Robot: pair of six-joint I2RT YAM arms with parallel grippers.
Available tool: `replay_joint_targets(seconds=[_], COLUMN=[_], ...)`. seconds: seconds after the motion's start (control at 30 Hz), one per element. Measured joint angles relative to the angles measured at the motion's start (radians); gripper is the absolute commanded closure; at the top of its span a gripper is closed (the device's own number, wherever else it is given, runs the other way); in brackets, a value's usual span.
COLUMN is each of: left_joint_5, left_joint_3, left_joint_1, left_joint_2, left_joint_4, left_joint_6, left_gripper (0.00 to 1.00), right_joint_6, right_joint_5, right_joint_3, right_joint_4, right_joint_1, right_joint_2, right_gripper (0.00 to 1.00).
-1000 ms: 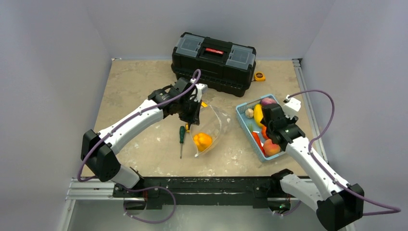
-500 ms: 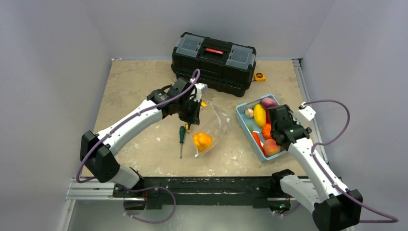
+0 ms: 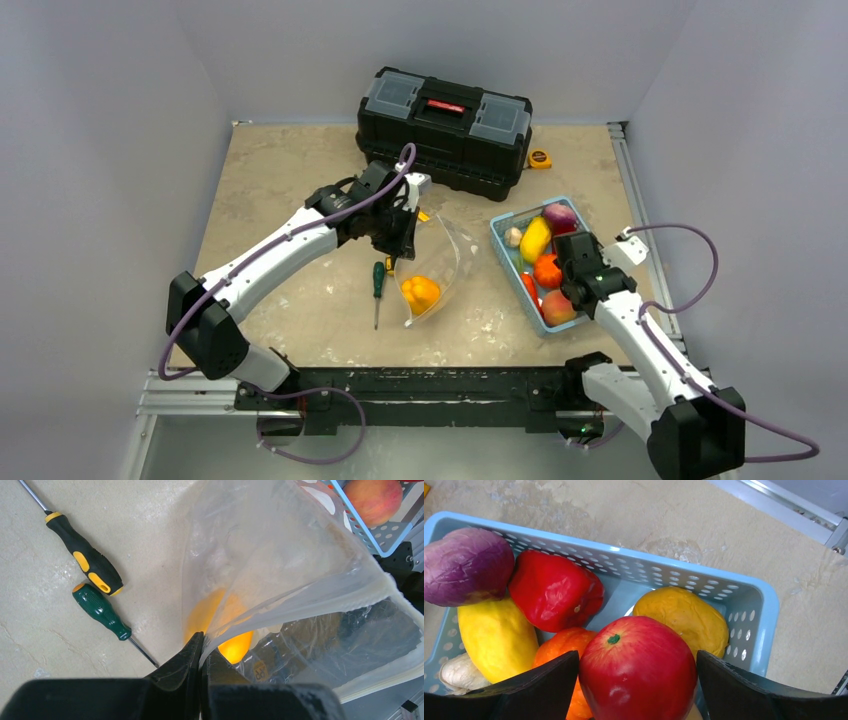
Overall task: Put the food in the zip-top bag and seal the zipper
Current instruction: Pick up the fake fruit from the bin, then place the fake fruit in the zipper food storage bag.
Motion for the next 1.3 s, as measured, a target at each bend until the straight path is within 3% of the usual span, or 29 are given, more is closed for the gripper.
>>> replay_joint_targets(seconds=[0.27, 0.33, 0.47, 0.6, 0.87, 1.03, 1.3], left_joint_5=[0.0, 0.001, 0.003, 0.008, 0.011, 0.015, 0.032], left_joint_3=[0.0, 0.0, 0.0, 0.0, 0.0, 0.001, 0.003], left_joint_1=[0.0, 0.0, 0.0, 0.0, 0.0, 0.0, 0.0], left_joint_2=[0.0, 0.0, 0.0, 0.0, 0.0, 0.0, 0.0], left_joint_4=[0.0, 0.0, 0.0, 0.0, 0.0, -0.001, -0.001], left_joint_6=[0.0, 0.0, 0.0, 0.0, 0.0, 0.0, 0.001], left_gripper=[1.0, 1.0, 1.0, 1.0, 1.0, 1.0, 1.0], right_joint_6=[0.007, 0.007, 0.007, -0.008, -0.134, -0.261, -0.334], right_joint_5=[-0.034, -0.037, -0.034, -0.033, -0.11, -0.326, -0.939], right_joint_3=[-0.028, -0.029, -0.029, -0.029, -0.015, -0.006, 0.0], right_joint_4=[0.048, 0.048, 0.046, 0.045, 0.069, 0.163, 0.501], right_joint_1=[-0.012, -0.012, -0.012, -0.012, -0.013, -0.014, -0.008], right_joint_2=[0.0, -0.004, -0.047, -0.124, -0.25, -0.294, -0.309], right_gripper=[0.42, 0.58, 0.74, 0.84, 0.91, 1.0, 1.0])
